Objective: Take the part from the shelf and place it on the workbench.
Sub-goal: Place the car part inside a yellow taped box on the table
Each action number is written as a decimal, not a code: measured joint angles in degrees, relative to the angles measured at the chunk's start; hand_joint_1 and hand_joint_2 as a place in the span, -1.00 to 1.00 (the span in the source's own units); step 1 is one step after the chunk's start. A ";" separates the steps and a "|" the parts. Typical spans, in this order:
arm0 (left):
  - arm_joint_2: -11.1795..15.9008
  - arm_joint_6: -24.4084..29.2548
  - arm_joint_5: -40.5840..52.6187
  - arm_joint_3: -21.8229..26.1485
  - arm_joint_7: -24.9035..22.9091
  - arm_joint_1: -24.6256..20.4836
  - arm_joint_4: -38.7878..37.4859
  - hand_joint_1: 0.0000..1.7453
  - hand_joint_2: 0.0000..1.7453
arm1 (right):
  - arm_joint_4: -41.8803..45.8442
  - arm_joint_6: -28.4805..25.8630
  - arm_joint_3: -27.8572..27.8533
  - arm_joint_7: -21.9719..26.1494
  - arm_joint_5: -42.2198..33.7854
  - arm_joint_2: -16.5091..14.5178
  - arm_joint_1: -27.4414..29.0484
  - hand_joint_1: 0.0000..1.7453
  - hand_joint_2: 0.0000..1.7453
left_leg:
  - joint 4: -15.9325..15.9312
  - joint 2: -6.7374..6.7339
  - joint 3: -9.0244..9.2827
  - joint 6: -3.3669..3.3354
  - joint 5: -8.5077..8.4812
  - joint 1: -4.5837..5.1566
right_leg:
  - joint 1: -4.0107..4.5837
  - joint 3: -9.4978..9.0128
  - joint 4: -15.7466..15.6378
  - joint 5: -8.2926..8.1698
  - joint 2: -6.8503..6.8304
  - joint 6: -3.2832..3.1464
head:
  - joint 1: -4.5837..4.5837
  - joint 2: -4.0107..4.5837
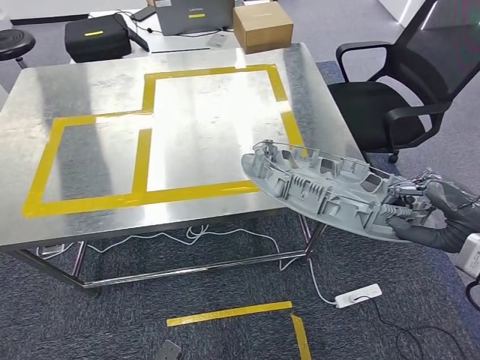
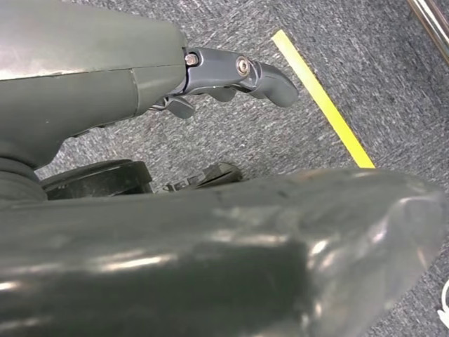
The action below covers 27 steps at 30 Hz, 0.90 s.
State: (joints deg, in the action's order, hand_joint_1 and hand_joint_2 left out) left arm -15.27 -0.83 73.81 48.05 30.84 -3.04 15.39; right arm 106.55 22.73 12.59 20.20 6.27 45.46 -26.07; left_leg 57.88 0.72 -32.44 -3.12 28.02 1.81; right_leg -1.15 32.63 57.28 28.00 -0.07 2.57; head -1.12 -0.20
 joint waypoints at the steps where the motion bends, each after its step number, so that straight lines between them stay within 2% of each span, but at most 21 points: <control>1: 0.01 -0.01 0.00 0.01 0.00 0.00 0.00 -1.00 -1.00 | 0.00 0.00 0.00 0.00 0.00 0.00 0.00 1.00 1.00 | 0.06 0.00 -0.01 -0.04 0.04 0.05 | -0.05 -0.03 -0.03 -0.02 0.00 0.07 | 0.01 0.00; 7: 0.03 -0.07 -0.02 0.01 0.00 0.01 0.00 -1.00 -1.00 | 0.04 0.00 0.00 0.02 0.00 0.00 0.09 1.00 1.00 | 0.49 0.00 -0.07 -0.54 0.32 0.42 | -0.40 -0.22 -0.12 -0.06 0.00 0.71 | 0.00 0.00; 10: 0.01 -0.07 -0.02 0.01 0.00 -0.02 0.00 -1.00 -1.00 | 0.25 0.00 -0.05 0.01 -0.01 0.04 0.13 1.00 1.00 | -0.05 -0.06 0.30 -1.11 0.09 0.34 | -0.50 -0.36 -0.30 0.02 0.01 1.31 | 0.00 0.00; 11: -0.02 -0.07 -0.02 0.01 0.01 -0.04 0.00 -1.00 -1.00 | 0.34 0.00 -0.11 0.02 -0.01 0.09 0.13 1.00 1.00 | -0.48 -0.12 0.64 -1.37 -0.12 0.16 | -0.45 0.01 0.43 0.52 0.03 1.43 | -0.05 0.00; 12: -0.03 -0.07 -0.02 0.01 0.01 -0.05 0.00 -1.00 -1.00 | 0.40 0.00 -0.22 0.04 -0.03 0.13 0.13 1.00 1.00 | -0.90 -0.18 0.96 -1.63 -0.30 -0.03 | -0.40 1.02 2.37 1.48 0.04 1.51 | -0.14 0.00; 13: -0.05 -0.08 -0.02 0.01 0.01 -0.05 0.00 -1.00 -1.00 | 0.43 0.00 -0.34 0.07 -0.04 0.16 0.13 1.00 1.00 | -1.13 -0.23 1.21 -1.81 -0.38 -0.14 | -0.38 2.77 5.54 2.82 0.05 1.51 | -0.21 0.00; 15: -0.05 -0.09 -0.02 0.01 0.00 -0.04 0.00 -1.00 -1.00 | 0.44 0.01 -0.50 0.11 -0.04 0.17 0.17 1.00 1.00 | -1.15 -0.23 1.30 -1.99 -0.22 -0.14 | -0.35 7.20 13.06 5.05 0.05 1.60 | -0.28 0.00; 16: -0.05 -0.09 -0.02 0.01 0.00 -0.03 0.00 -1.00 -1.00 | 0.44 0.01 -0.52 0.11 -0.03 0.17 0.22 1.00 1.00 | -1.13 -0.22 1.41 -1.98 -0.07 -0.11 | -0.36 8.83 15.25 5.05 0.05 1.66 | -0.26 0.01; 17: -0.06 -0.10 -0.02 0.01 0.00 -0.03 0.00 -1.00 -1.00 | 0.44 0.02 -0.52 0.10 -0.02 0.17 0.26 1.00 1.00 | -1.11 -0.20 1.64 -1.93 0.15 -0.11 | -0.36 9.47 15.38 3.98 0.03 1.69 | -0.27 0.01; 18: -0.08 -0.13 -0.02 0.01 0.00 -0.02 0.00 -1.00 -1.00 | 0.44 0.02 -0.52 0.09 -0.01 0.17 0.27 1.00 1.00 | -1.10 -0.18 2.03 -1.80 0.47 -0.11 | -0.37 8.91 13.19 1.87 0.01 1.69 | -0.28 0.01; 19: -0.09 -0.15 -0.02 0.01 0.00 -0.02 0.00 -1.00 -1.00 | 0.44 0.02 -0.54 0.10 -0.02 0.17 0.27 1.00 1.00 | -1.09 -0.16 2.51 -1.62 0.86 -0.12 | -0.40 7.50 9.41 -0.66 -0.04 1.63 | -0.29 0.01; 20: -0.11 -0.17 -0.03 0.01 0.00 -0.01 0.00 -1.00 -1.00 | 0.44 0.02 -0.57 0.12 -0.04 0.17 0.27 1.00 1.00 | -1.06 -0.15 2.86 -1.35 1.28 -0.03 | -0.35 5.72 5.79 -2.35 -0.10 1.55 | -0.30 0.01; 21: -0.11 -0.19 -0.03 0.01 0.00 0.00 0.00 -1.00 -1.00 | 0.49 0.02 -0.63 0.17 -0.08 0.21 0.26 1.00 1.00 | -0.91 -0.15 3.05 -1.06 1.64 0.06 | -0.28 4.09 2.62 -3.20 -0.13 1.31 | -0.33 0.00; 22: -0.10 -0.19 -0.04 0.01 -0.01 0.02 0.00 -1.00 -1.00 | 0.54 0.02 -0.69 0.21 -0.10 0.24 0.30 1.00 1.00 | -0.78 -0.16 3.05 -0.80 1.87 0.16 | -0.18 3.13 0.94 -3.20 -0.13 1.04 | -0.32 0.00; 25: 0.01 -0.20 -0.04 0.01 -0.01 -0.01 0.02 -1.00 -1.00 | 0.63 0.00 -0.80 0.16 -0.04 0.38 0.52 1.00 1.00 | -0.50 -0.24 2.94 -0.12 2.42 0.17 | -0.11 2.51 0.25 -2.22 0.02 0.01 | -0.15 0.00; 27: 0.04 -0.20 -0.04 0.00 -0.01 -0.05 0.07 -1.00 -1.00 | 0.63 0.00 -0.89 0.10 -0.01 0.46 0.58 1.00 1.00 | 1.80 -0.31 1.98 0.69 3.85 0.03 | -0.39 1.99 0.08 -1.76 -0.02 -0.69 | 0.20 0.00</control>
State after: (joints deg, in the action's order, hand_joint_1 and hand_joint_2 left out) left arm -15.22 -1.03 73.77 48.05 30.83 -3.09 15.45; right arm 107.19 22.73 11.70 20.29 6.26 45.92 -25.50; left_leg 59.68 0.41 -30.45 -2.44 31.86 1.84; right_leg -1.54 34.62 57.36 26.25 -0.09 1.88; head -0.92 -0.20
